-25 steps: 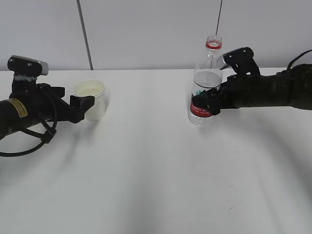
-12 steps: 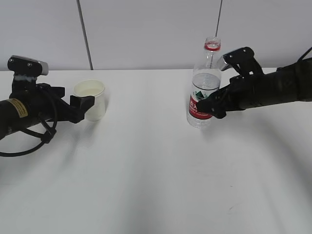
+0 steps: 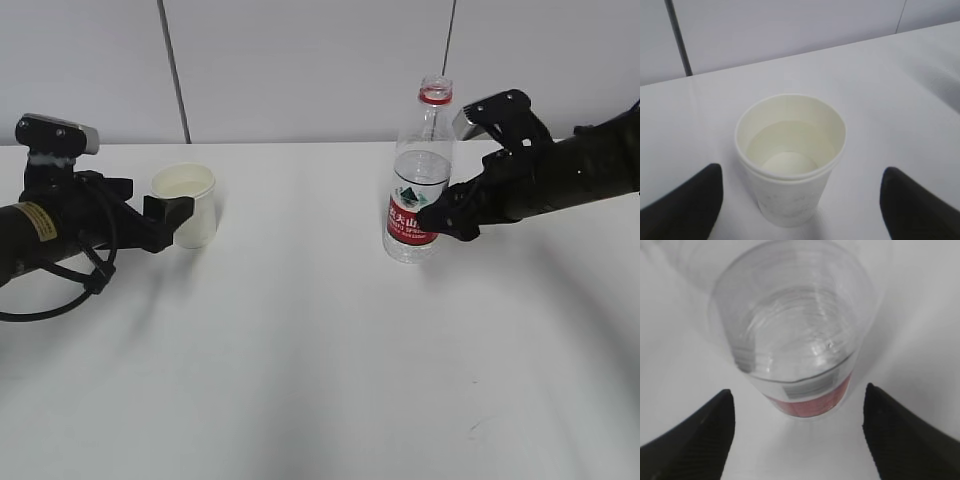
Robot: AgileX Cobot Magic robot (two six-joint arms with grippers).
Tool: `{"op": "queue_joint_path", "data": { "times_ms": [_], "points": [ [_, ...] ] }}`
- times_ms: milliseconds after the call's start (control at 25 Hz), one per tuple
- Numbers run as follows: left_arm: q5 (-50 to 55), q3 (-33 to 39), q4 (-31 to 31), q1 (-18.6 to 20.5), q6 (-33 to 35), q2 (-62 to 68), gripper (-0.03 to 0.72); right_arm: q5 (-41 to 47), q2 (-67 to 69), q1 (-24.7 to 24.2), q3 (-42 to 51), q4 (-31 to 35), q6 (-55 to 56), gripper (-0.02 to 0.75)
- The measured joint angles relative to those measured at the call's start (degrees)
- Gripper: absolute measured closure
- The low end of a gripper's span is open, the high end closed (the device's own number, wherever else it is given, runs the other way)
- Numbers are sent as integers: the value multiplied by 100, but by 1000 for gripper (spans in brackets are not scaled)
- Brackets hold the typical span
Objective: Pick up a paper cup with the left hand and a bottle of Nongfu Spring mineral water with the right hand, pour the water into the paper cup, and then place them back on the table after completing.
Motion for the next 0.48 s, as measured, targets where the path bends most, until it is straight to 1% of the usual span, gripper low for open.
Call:
{"op": "queue_joint_path", "data": {
  "times_ms": [80, 200, 480],
  "points": [
    [0, 0, 0, 0, 0, 0, 104, 0, -127, 0, 0, -188, 381, 150],
    [0, 0, 0, 0, -6, 0, 104, 0, -326, 0, 28, -266, 826, 150],
    [99, 0, 0, 0, -62, 0, 104, -21, -707, 0, 119, -312, 940, 150]
  ]
}}
